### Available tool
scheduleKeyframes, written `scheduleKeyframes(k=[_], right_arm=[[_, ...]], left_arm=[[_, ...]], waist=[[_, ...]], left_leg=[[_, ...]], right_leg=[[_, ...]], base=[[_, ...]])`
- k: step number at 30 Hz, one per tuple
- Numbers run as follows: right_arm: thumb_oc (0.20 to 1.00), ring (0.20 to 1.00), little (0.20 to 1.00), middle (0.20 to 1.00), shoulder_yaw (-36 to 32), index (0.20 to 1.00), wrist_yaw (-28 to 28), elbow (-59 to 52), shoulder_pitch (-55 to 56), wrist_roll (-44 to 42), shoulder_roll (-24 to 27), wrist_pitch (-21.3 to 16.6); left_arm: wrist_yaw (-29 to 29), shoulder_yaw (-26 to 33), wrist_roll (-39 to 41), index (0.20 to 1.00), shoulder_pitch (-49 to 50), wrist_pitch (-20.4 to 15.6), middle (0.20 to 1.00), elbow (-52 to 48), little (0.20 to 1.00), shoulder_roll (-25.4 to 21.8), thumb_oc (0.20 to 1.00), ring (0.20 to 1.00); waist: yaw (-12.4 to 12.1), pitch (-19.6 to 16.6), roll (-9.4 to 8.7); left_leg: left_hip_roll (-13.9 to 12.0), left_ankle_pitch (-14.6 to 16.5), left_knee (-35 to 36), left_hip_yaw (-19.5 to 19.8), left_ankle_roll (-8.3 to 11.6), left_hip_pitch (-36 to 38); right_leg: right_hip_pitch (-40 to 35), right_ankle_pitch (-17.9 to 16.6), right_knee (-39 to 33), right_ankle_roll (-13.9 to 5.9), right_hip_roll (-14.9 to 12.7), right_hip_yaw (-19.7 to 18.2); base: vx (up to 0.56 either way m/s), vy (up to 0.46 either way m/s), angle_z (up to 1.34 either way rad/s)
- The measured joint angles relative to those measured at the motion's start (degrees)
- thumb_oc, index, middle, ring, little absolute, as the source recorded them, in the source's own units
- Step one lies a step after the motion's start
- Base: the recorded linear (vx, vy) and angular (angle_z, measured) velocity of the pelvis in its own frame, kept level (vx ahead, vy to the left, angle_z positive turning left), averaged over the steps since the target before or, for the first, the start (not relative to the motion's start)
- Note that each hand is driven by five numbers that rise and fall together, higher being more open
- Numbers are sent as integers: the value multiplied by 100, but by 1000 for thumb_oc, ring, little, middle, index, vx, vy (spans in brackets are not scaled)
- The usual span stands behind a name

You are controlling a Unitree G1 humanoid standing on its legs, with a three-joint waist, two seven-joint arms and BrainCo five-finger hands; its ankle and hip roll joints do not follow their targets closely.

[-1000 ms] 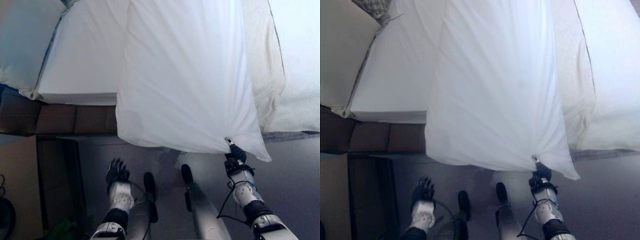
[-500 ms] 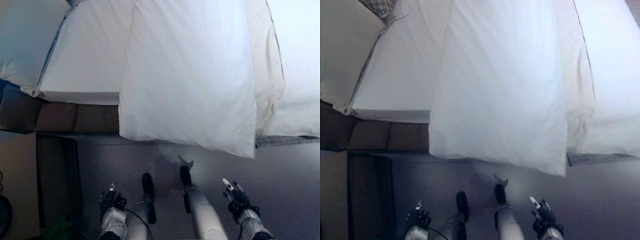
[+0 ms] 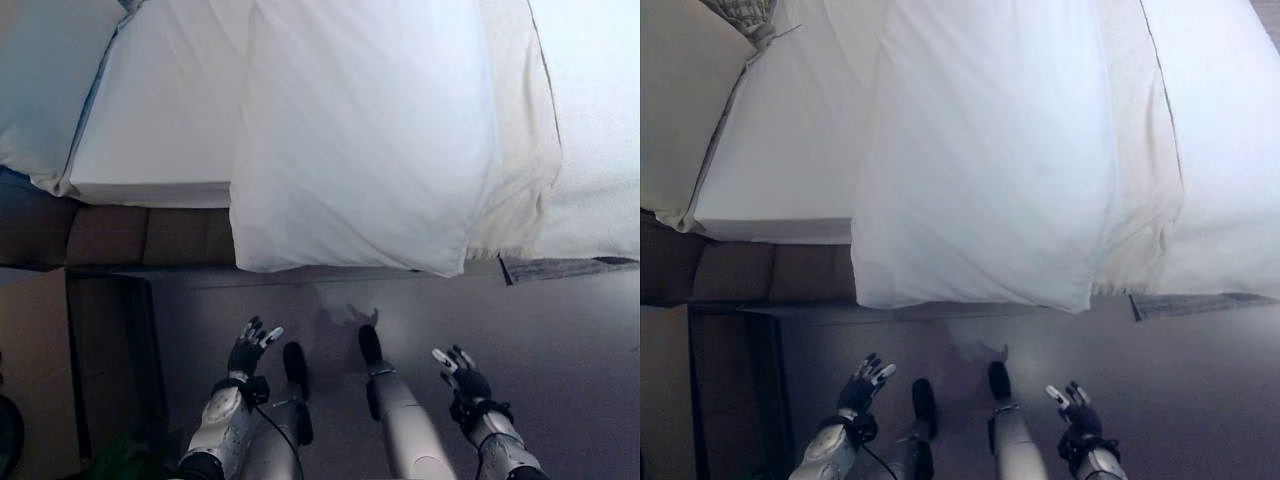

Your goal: Make the bed

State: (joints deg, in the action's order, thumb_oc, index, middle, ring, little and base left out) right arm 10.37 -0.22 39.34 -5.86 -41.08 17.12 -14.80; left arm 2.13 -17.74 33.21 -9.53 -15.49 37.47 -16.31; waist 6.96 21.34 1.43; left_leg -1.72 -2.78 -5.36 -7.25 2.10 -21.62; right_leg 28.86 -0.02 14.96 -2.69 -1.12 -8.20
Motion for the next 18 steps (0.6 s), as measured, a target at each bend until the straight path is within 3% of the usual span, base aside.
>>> scheduleKeyframes(k=[3,7,10,16,18], right_arm=[[1000,1000,1000,1000,353,1000,-151,-766,-210,167,549,-63],[1000,1000,1000,1000,611,1000,-389,-768,-852,163,874,-107],[1000,1000,1000,1000,1312,1000,-674,-717,-1737,160,1156,-53],[1000,1000,1000,1000,2024,1000,-917,-211,-3672,108,1063,64],[1000,1000,1000,1000,2319,1000,-940,201,-4237,-41,1107,117]], left_arm=[[355,-351,-67,1000,-373,-4,1000,-461,1000,-368,1000,1000],[536,-708,-99,1000,-1203,-52,1000,-542,1000,-469,1000,1000],[572,-1188,-118,1000,-2079,-36,1000,-411,1000,-509,1000,1000],[495,-1904,-183,1000,-3913,-34,1000,281,1000,-353,1000,1000],[390,-2099,-307,1000,-4385,-43,1000,489,1000,-427,1000,1000]], waist=[[29,-16,20],[63,-124,46],[94,-161,52],[156,-98,27],[156,-32,-43]], left_leg=[[12,-25,46,-65,-28,-16],[11,-37,50,-67,-27,-147],[5,-99,-157,-31,-11,-643],[-56,-18,-883,139,114,-1528],[-84,187,-1490,218,152,-1980]], right_leg=[[53,-61,-34,-23,0,-74],[188,-61,-22,-43,5,-82],[652,-116,145,-30,45,-64],[1448,-19,804,9,123,102],[1856,171,1338,62,122,133]], base=[[12,-17,-11],[-28,-43,0],[-58,-81,4],[-72,-98,12],[-45,-53,16]])
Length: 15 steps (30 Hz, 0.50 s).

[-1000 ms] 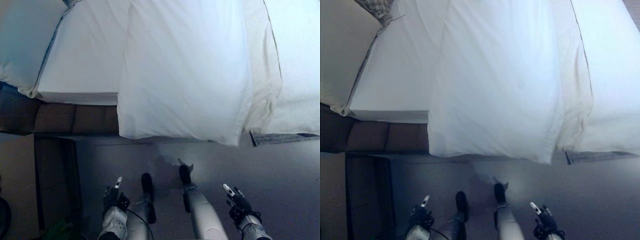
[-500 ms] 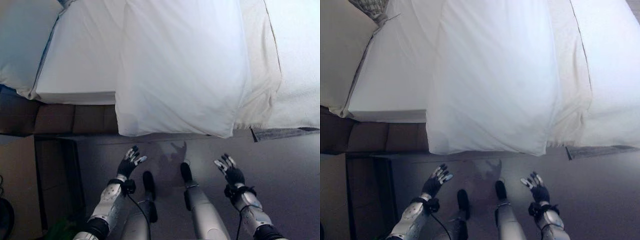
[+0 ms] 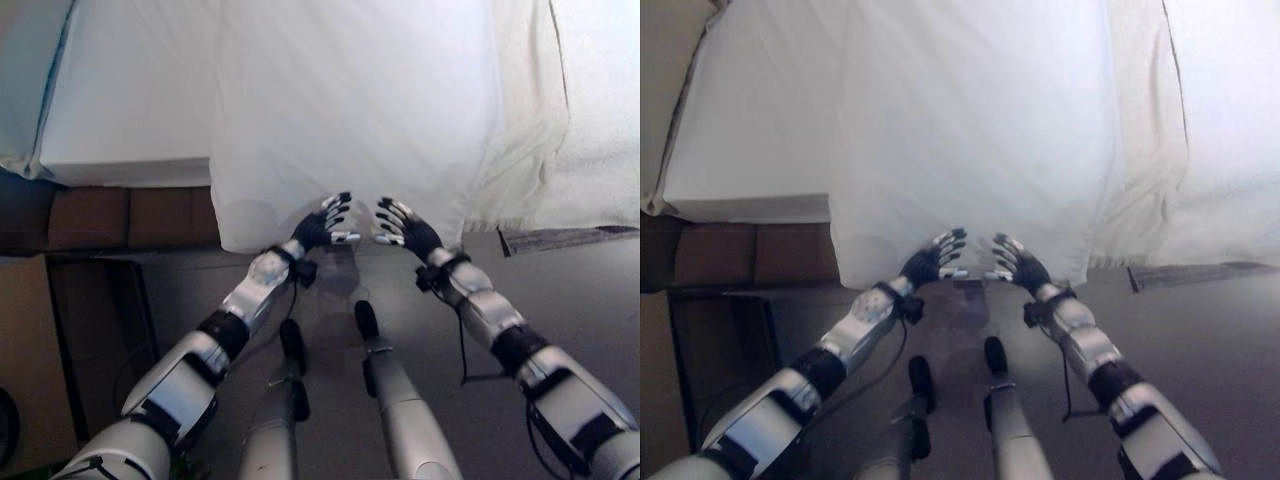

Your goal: Make the bed

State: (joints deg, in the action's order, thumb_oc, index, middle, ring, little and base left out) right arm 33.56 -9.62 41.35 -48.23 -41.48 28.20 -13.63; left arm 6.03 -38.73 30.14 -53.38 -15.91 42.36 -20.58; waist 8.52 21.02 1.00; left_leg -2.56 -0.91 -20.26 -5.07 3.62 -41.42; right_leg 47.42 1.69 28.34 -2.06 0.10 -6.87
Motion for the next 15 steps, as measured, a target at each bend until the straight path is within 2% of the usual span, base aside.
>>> scheduleKeyframes(k=[2,4,8,12,15], right_arm=[[1000,1000,1000,1000,-72,1000,-8,23,-207,-115,-5,33],[1000,1000,1000,1000,423,1000,-144,383,-663,-286,32,181],[1000,1000,1000,1000,612,1000,-352,506,-1212,-596,219,303],[1000,1000,1000,1000,975,1000,-379,879,-1802,-875,157,392],[1000,1000,1000,1000,1087,1000,-370,1184,-2257,-886,113,401]], left_arm=[[-105,49,-13,1000,-168,-24,1000,0,1000,-6,1000,1000],[-157,-154,-75,1000,-437,-6,1000,334,1000,-136,1000,1000],[-337,-164,-147,1000,-1003,-25,1000,511,1000,-279,1000,1000],[-528,-180,-217,1000,-1464,-61,1000,939,1000,-373,1000,1000],[-617,-109,-226,1000,-1786,-89,1000,1302,1000,-458,1000,1000]], waist=[[-17,71,-11],[7,96,-20],[-28,234,-37],[-31,268,-77],[-42,283,-102]], left_leg=[[-24,71,-266,42,21,-342],[-86,255,-862,98,43,-752],[-158,525,-1772,246,102,-1557],[-192,753,-2442,399,117,-2094],[-204,790,-2698,467,110,-2377]], right_leg=[[334,51,265,55,26,33],[671,155,659,111,65,86],[1373,260,1334,156,147,149],[1830,343,1836,186,175,256],[2071,340,2012,182,170,292]], base=[[-47,-70,8],[-8,-27,0],[-4,-2,-3],[-1,16,-7],[2,8,-2]])
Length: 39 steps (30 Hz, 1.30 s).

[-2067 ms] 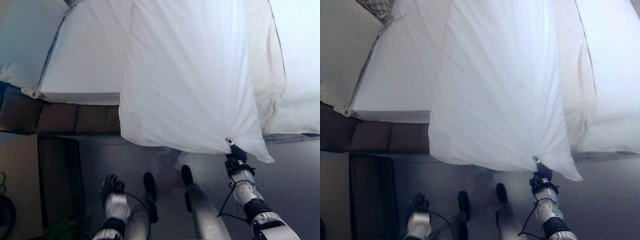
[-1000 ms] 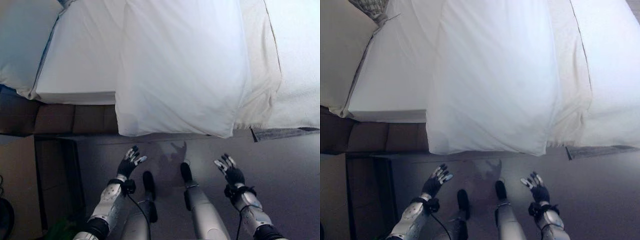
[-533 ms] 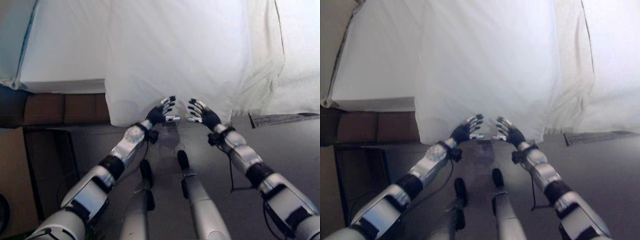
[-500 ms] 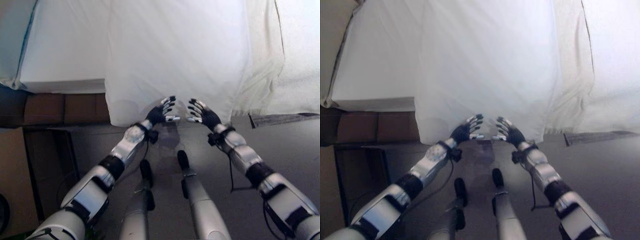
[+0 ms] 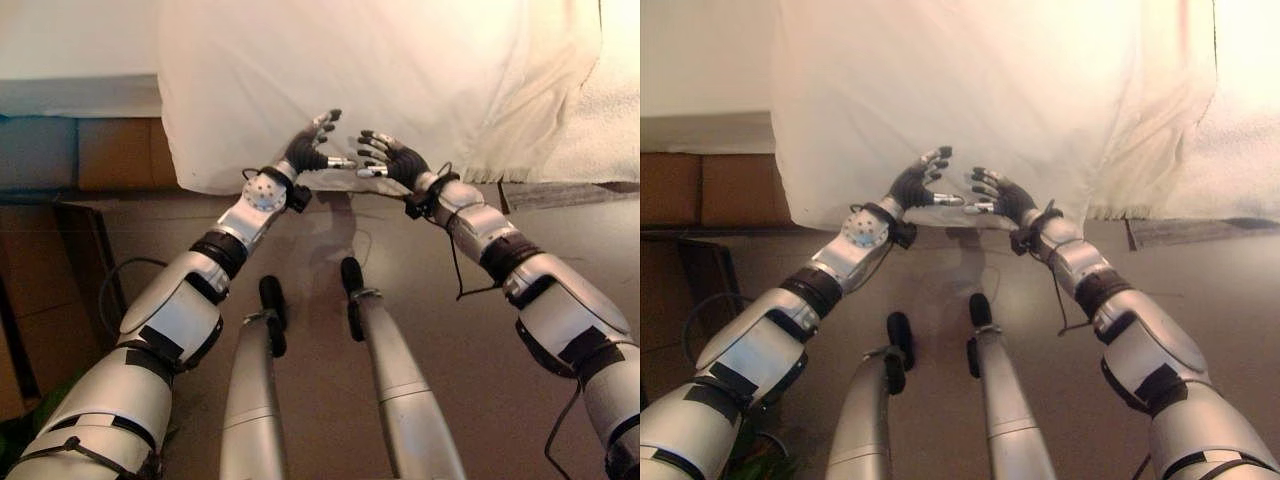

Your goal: Make the bed

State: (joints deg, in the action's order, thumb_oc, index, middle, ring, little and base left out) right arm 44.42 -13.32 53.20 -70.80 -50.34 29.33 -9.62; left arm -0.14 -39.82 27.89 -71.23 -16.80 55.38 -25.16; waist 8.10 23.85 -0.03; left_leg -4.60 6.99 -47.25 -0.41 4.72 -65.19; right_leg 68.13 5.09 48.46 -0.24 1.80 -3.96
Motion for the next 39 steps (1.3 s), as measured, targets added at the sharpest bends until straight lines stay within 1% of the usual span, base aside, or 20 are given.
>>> scheduleKeyframes(k=[4,5,7,11,14,15,16,20,22,25,26,27,29,30,31,32,34,35,37,39], right_arm=[[1000,1000,1000,1000,48,1000,65,724,-367,-2,-147,127],[1000,1000,1000,1000,46,1000,124,908,-386,-1,-160,137],[1000,1000,1000,1000,46,1000,151,1072,-406,16,-172,223],[1000,1000,1000,1000,-67,1000,347,1339,-632,18,-273,372],[1000,1000,1000,1000,-231,1000,548,1594,-827,19,-308,430],[1000,1000,1000,1000,-356,1000,733,1810,-936,19,-312,486],[1000,1000,1000,1000,-389,1000,794,1845,-940,19,-312,505],[1000,1000,1000,1000,-830,1000,1362,2314,-965,22,-275,552],[1000,1000,1000,1000,-979,1000,1620,2465,-969,42,-133,560],[1000,1000,1000,1000,-1316,1000,2057,2603,-974,91,172,585],[1000,1000,1000,1000,-1408,1000,2142,2628,-968,91,218,587],[1000,1000,1000,1000,-1613,1000,2298,2687,-915,93,336,587],[1000,1000,1000,1000,-1842,1000,2448,2688,-777,94,423,583],[1000,1000,1000,1000,-2011,1000,2606,2686,-602,96,515,575],[1000,1000,1000,1000,-2145,1000,2700,2697,-471,116,576,566],[1000,1000,1000,1000,-2162,1000,2771,2698,-415,130,594,563],[1000,1000,1000,1000,-2619,1000,2907,2694,-113,142,660,523],[1000,1000,1000,1000,-2701,1000,2947,2714,-28,141,675,524],[1000,1000,1000,1000,-2894,1000,2993,2713,255,140,709,517],[1000,1000,1000,1000,-3295,1000,3013,2667,751,132,726,468]], left_arm=[[-109,65,52,1000,-235,33,1000,668,1000,-10,1000,1000],[-127,66,74,1000,-295,82,1000,773,1000,-8,1000,1000],[-148,131,119,1000,-374,129,1000,860,1000,-8,1000,1000],[-327,525,347,1000,-733,380,1000,1364,1000,-6,1000,1000],[-578,668,482,1000,-1071,671,1000,1735,1000,48,1000,1000],[-687,730,491,1000,-1225,886,1000,1898,1000,49,1000,1000],[-722,733,491,1000,-1234,915,1000,1944,1000,47,1000,1000],[-949,782,489,1000,-1246,1231,1000,2141,1000,-15,1000,1000],[-1063,795,489,1000,-1251,1285,1000,2234,1000,-93,1000,1000],[-1325,1188,495,1000,-1221,1444,1000,2465,1000,-309,1000,1000],[-1395,1294,511,1000,-1197,1498,1000,2524,1000,-344,1000,1000],[-1554,1553,557,1000,-1091,1585,1000,2658,1000,-462,1000,1000],[-1695,1732,560,1000,-898,1653,1000,2751,1000,-558,1000,1000],[-1895,1931,563,1000,-681,1733,1000,2826,1000,-609,1000,1000],[-1965,2055,564,1000,-478,1762,1000,2831,1000,-664,1000,1000],[-2010,2071,563,1000,-394,1771,1000,2876,1000,-693,1000,1000],[-2086,2398,579,1000,-10,1774,1000,2878,1000,-726,1000,1000],[-2106,2427,633,1000,87,1776,1000,2890,1000,-728,1000,1000],[-2100,2535,674,1000,388,1773,1000,2867,1000,-690,1000,1000],[-2072,2781,673,1000,862,1761,1000,2800,1000,-675,1000,1000]], waist=[[-22,0,0],[-88,-1,0],[-136,-1,0],[-119,-2,0],[-115,-2,0],[-117,-1,0],[-114,-1,0],[-121,-1,1],[-120,-2,3],[-124,-2,4],[-127,-2,5],[-125,17,27],[-119,26,39],[-125,35,54],[-131,44,71],[-129,44,72],[-168,51,85],[-184,51,85],[-218,85,143],[-224,98,168]], left_leg=[[-1,0,-41,45,-2,-66],[-2,1,-42,45,-2,-71],[9,8,-34,43,-12,-100],[15,-10,30,21,-43,-151],[23,-49,146,2,-46,-129],[24,-62,220,-37,-60,-60],[37,-64,259,-45,-60,-10],[78,-209,840,-101,-80,555],[105,-310,1102,-110,-81,757],[177,-532,1565,-115,-70,1030],[186,-558,1644,-115,-68,1081],[202,-624,1840,-123,-71,1251],[230,-699,2060,-124,-65,1454],[235,-737,2221,-123,-58,1657],[246,-779,2367,-117,-55,1804],[255,-814,2450,-121,-51,1887],[259,-908,2746,-121,-43,2190],[258,-938,2828,-114,-39,2277],[272,-1016,3063,-87,-37,2602],[271,-1131,3471,-87,-25,3179]], right_leg=[[47,-7,-10,-7,-1,6],[47,-9,-24,-10,-1,5],[69,-17,-30,-23,-8,-1],[115,-41,-111,-46,-14,-15],[97,-71,-206,-40,-36,-8],[40,-79,-272,-41,-48,-7],[-10,-110,-290,-6,-57,-3],[-529,-156,-753,-30,-146,-24],[-719,-222,-976,-16,-175,-14],[-940,-351,-1293,-25,-228,-10],[-979,-360,-1339,-24,-235,-5],[-1119,-370,-1452,-13,-265,1],[-1277,-378,-1565,-13,-291,12],[-1449,-380,-1665,-10,-299,29],[-1581,-386,-1757,-2,-309,43],[-1648,-398,-1802,5,-316,43],[-1907,-436,-1993,9,-322,55],[-1991,-442,-2044,9,-319,63],[-2306,-447,-2189,8,-345,145],[-2803,-453,-2417,13,-348,159]], base=[[0,0,0],[0,0,0],[0,0,0],[9,4,-2],[0,0,0],[0,0,0],[23,-5,3],[15,-14,6],[22,-15,6],[2,-15,6],[-5,-18,9],[0,-7,9],[-18,-5,8],[-8,12,6],[1,18,5],[0,-5,4],[2,-55,2],[7,-61,8],[33,-28,12],[62,-44,5]])
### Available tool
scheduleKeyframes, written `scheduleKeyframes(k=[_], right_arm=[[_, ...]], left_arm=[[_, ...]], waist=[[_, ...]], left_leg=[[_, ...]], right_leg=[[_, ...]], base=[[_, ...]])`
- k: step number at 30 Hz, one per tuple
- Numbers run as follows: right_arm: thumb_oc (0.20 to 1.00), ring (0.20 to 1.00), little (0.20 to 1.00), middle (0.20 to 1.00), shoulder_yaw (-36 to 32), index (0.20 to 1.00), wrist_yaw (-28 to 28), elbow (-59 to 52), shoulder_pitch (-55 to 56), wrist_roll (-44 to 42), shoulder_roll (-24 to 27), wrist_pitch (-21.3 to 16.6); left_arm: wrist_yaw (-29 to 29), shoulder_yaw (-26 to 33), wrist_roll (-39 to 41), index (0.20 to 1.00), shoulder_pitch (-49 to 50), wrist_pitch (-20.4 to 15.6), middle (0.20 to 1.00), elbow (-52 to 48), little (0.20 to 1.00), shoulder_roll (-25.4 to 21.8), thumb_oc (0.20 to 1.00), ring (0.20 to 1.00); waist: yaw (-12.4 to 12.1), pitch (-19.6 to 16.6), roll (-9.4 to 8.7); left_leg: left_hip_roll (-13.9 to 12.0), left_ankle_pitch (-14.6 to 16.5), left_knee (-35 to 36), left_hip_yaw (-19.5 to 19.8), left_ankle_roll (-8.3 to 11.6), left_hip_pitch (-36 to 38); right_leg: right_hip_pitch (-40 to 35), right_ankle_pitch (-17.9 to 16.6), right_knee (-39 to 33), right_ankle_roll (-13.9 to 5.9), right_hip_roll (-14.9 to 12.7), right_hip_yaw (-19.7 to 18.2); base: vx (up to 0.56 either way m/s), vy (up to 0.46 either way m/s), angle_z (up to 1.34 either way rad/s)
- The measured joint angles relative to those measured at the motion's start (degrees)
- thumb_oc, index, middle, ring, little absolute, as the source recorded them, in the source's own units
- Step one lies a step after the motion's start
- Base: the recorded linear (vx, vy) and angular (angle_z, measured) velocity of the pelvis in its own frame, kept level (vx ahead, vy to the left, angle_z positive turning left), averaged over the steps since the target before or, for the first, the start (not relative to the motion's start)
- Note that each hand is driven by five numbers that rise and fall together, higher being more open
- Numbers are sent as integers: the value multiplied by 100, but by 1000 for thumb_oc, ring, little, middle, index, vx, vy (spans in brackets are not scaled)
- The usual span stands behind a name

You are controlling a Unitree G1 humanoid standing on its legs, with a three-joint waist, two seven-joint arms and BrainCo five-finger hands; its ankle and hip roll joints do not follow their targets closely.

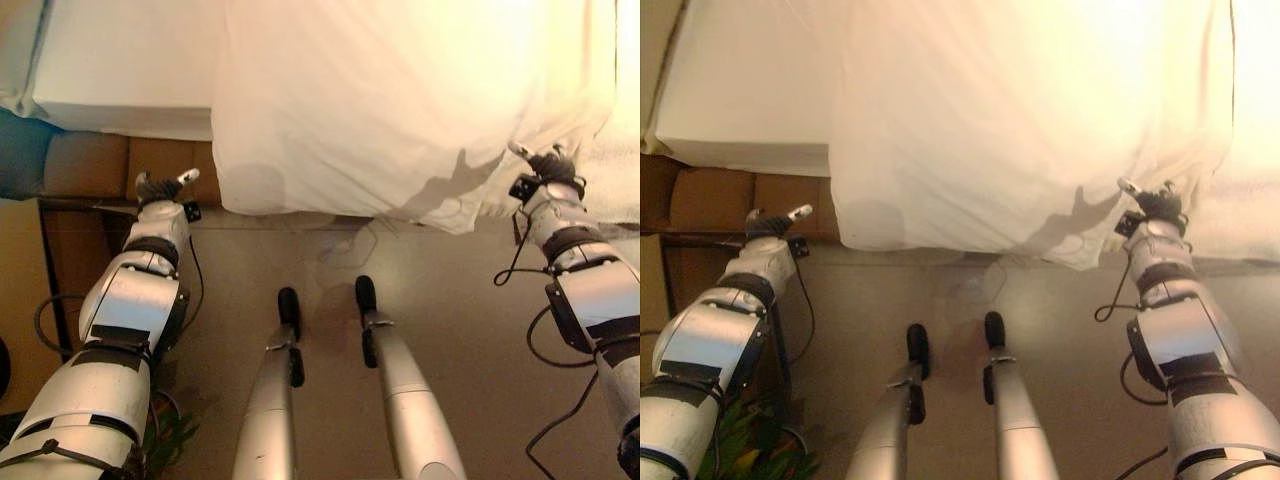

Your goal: Make the bed

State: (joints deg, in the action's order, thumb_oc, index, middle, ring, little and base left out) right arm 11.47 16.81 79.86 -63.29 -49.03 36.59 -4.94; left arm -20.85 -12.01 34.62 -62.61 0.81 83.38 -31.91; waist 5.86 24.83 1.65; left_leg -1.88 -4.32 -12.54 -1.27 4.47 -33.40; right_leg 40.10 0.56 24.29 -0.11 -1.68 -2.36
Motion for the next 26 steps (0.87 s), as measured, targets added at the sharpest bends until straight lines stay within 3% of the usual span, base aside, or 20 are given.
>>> scheduleKeyframes(k=[2,7,12,15,20,24,26], right_arm=[[1000,1000,1000,1000,-240,1000,-17,16,528,-1,4,-30],[1000,1000,1000,1000,-601,1000,-205,-65,1397,5,-35,-101],[1000,1000,1000,1000,-761,1000,-665,-653,2765,220,-672,-308],[1000,1000,1000,1000,-832,1000,-758,-783,3645,389,-1261,-443],[1000,1000,1000,1000,-827,1000,-852,-694,4396,795,-1857,-505],[1000,1000,1000,1000,-664,1000,-962,-464,4873,1291,-2137,-517],[1000,1000,1000,1000,-488,1000,-1026,-311,5214,1591,-2343,-470]], left_arm=[[75,-5,-14,1000,520,-38,1000,-169,1000,50,1000,1000],[426,40,-27,1000,1381,-245,1000,-708,1000,295,1000,1000],[1195,81,-326,1000,2688,-717,1000,-1500,1000,988,1000,1000],[1532,-58,-526,1000,3443,-897,1000,-1612,1000,1453,1000,1000],[1861,-267,-706,1000,4196,-896,1000,-1344,1000,1781,1000,1000],[2020,-157,-1044,1000,4694,-803,1000,-865,1000,2233,1000,1000],[2123,-291,-1295,1000,5048,-697,1000,-660,1000,2459,1000,1000]], waist=[[-31,-12,46],[-43,-76,124],[-50,-340,166],[-43,-766,134],[-36,-1389,25],[-21,-1705,-19],[-37,-2081,-48]], left_leg=[[-28,-136,531,31,25,632],[-89,-285,1082,141,19,1312],[-134,-390,1561,148,-37,1970],[-146,-368,1757,158,-45,2342],[-133,-203,1761,158,-40,2682],[-146,-87,1782,138,-39,3090],[-171,32,1795,149,-34,3093]], right_leg=[[-559,-7,-328,-20,10,68],[-1272,-115,-855,-35,61,172],[-2079,-325,-1576,-38,86,263],[-2659,-462,-2178,-70,97,293],[-3320,-627,-2858,-107,93,297],[-3748,-601,-2950,-125,110,259],[-3807,-507,-2952,-66,127,257]], base=[[84,-41,6],[83,-5,7],[68,34,3],[52,67,7],[79,80,1],[117,59,-4],[19,12,4]])
